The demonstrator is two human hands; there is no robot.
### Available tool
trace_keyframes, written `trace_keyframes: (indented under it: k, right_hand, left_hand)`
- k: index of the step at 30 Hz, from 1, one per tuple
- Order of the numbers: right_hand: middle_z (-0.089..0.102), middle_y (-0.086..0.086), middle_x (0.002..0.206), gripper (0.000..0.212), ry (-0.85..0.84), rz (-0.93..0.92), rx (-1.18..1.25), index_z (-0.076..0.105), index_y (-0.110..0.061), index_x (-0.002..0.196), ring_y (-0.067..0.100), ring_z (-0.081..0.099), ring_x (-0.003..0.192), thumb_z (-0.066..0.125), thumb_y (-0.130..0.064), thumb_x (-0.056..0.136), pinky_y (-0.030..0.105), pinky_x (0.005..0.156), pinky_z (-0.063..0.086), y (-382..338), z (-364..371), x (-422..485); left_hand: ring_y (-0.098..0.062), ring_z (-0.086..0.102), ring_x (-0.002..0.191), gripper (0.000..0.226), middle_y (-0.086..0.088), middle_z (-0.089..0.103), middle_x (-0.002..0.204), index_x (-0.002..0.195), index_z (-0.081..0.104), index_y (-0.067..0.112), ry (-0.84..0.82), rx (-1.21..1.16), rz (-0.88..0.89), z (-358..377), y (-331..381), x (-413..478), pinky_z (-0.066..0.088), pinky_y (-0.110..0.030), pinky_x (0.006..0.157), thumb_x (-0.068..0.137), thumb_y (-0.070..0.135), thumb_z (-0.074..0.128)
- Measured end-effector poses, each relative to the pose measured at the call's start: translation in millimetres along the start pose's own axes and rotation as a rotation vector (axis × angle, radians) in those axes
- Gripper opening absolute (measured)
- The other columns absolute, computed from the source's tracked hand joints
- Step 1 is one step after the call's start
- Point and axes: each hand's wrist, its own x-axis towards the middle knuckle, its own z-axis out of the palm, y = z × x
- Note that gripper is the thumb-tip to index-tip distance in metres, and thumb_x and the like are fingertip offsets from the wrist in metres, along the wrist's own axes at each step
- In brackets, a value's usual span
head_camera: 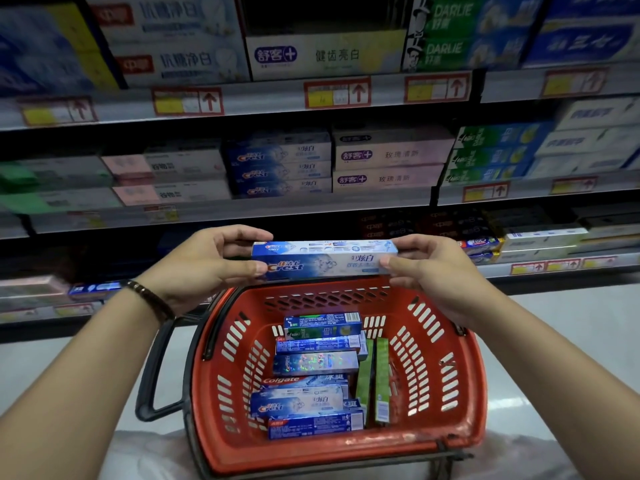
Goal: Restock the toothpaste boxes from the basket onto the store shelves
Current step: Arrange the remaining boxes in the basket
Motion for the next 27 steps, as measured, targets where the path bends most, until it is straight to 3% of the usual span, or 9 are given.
trace_keyframes:
  k: [7,14,23,27]
  right_hand:
    - [0.08,0.015,0.099,0.032,0.101,0.02,0.069,0.066,-0.006,0.117,0.029,0.081,0.093,0.083,-0.014,0.091,0.045,0.086,0.065,-0.9,8.3,7.3]
    - [0.079,0.017,0.102,0.027,0.138,0.019,0.096,0.066,-0.003,0.114,0.028,0.08,0.093,0.081,-0.011,0.093,0.042,0.086,0.065,-5.1,19.7,14.5]
    - [0.078,0.013,0.103,0.005,0.244,-0.075,0.112,0.072,-0.008,0.104,0.025,0.08,0.092,0.073,-0.008,0.099,0.035,0.083,0.064,-12.0,34.0,20.4]
    - [0.08,0.01,0.098,0.004,0.298,-0.113,0.124,0.075,-0.01,0.099,0.025,0.08,0.09,0.073,-0.006,0.099,0.039,0.086,0.065,-12.8,40.8,23.9]
  left_hand:
    - [-0.03,0.076,0.103,0.041,-0.02,0.075,0.115,0.13,0.059,0.003,0.095,-0.095,0.009,0.2,-1.2,5.1,0.064,-0.033,0.082,0.092,-0.012,0.064]
    - [-0.03,0.077,0.099,0.037,-0.018,0.077,0.11,0.124,0.058,-0.002,0.227,-0.181,0.003,-3.7,-4.0,12.9,0.064,-0.035,0.082,0.09,-0.01,0.068]
    - [-0.028,0.076,0.103,0.029,-0.021,0.076,0.112,0.119,0.062,-0.002,0.298,-0.248,0.056,-3.7,1.9,16.9,0.064,-0.033,0.083,0.092,-0.008,0.067]
    - [-0.027,0.076,0.104,0.024,-0.019,0.073,0.115,0.116,0.065,0.0,0.365,-0.27,0.067,0.7,4.5,18.6,0.064,-0.029,0.08,0.093,-0.008,0.066]
